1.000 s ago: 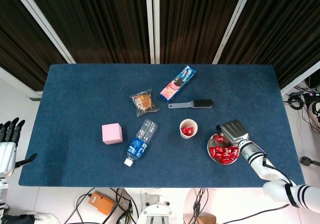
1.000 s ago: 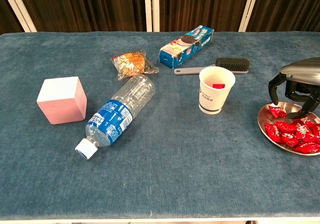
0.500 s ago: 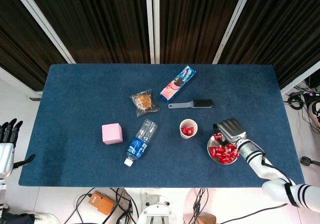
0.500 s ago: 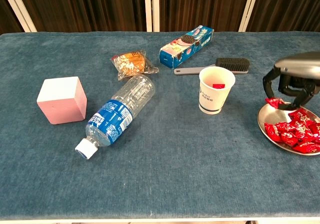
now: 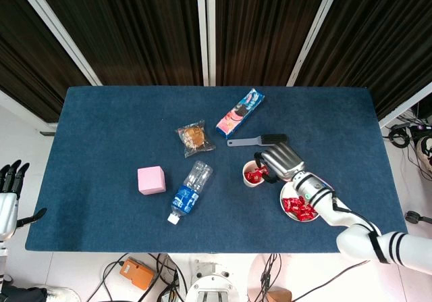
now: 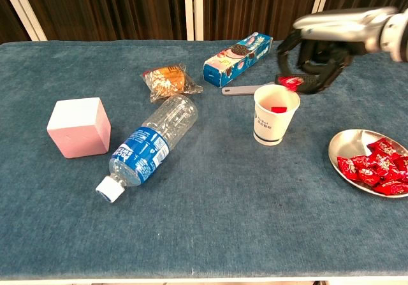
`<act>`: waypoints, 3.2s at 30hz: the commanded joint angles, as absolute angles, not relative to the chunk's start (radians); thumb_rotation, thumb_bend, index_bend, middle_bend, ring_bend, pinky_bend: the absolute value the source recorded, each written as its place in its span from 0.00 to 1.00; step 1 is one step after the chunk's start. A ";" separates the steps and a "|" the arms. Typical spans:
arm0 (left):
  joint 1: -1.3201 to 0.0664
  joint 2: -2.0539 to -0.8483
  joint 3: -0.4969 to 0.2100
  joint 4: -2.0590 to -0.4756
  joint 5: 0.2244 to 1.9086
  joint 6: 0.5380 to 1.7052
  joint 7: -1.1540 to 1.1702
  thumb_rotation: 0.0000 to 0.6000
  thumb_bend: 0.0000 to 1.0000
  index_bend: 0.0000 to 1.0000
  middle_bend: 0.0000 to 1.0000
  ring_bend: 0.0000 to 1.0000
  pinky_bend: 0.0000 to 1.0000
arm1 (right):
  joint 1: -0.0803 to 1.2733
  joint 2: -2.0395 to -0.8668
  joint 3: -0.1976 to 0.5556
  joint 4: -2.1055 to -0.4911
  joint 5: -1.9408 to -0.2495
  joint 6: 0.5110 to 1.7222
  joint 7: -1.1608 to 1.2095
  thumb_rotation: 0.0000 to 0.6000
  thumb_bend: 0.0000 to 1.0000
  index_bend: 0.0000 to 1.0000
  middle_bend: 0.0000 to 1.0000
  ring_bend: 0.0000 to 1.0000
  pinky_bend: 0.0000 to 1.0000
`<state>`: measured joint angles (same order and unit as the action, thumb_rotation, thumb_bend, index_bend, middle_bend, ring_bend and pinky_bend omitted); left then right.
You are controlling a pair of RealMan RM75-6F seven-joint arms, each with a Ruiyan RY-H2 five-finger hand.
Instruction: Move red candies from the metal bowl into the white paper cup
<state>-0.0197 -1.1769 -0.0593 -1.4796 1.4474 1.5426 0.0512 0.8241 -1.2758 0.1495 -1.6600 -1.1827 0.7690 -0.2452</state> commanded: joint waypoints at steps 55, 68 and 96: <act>-0.010 -1.191 -0.057 -1.456 1.455 1.555 0.029 1.00 0.01 0.00 0.00 0.00 0.00 | 0.622 -1.289 -0.054 -1.629 -1.295 0.840 -0.305 1.00 0.38 0.50 0.93 1.00 1.00; -0.010 -1.196 -0.059 -1.444 1.454 1.553 0.021 1.00 0.01 0.00 0.00 0.00 0.00 | 0.624 -1.297 -0.043 -1.625 -1.267 0.831 -0.325 1.00 0.38 0.55 0.93 1.00 1.00; -0.009 -1.190 -0.060 -1.457 1.459 1.558 0.031 1.00 0.01 0.00 0.00 0.00 0.00 | 0.727 -1.194 0.150 -1.743 -1.249 0.845 -0.209 1.00 0.51 0.68 0.93 1.00 1.00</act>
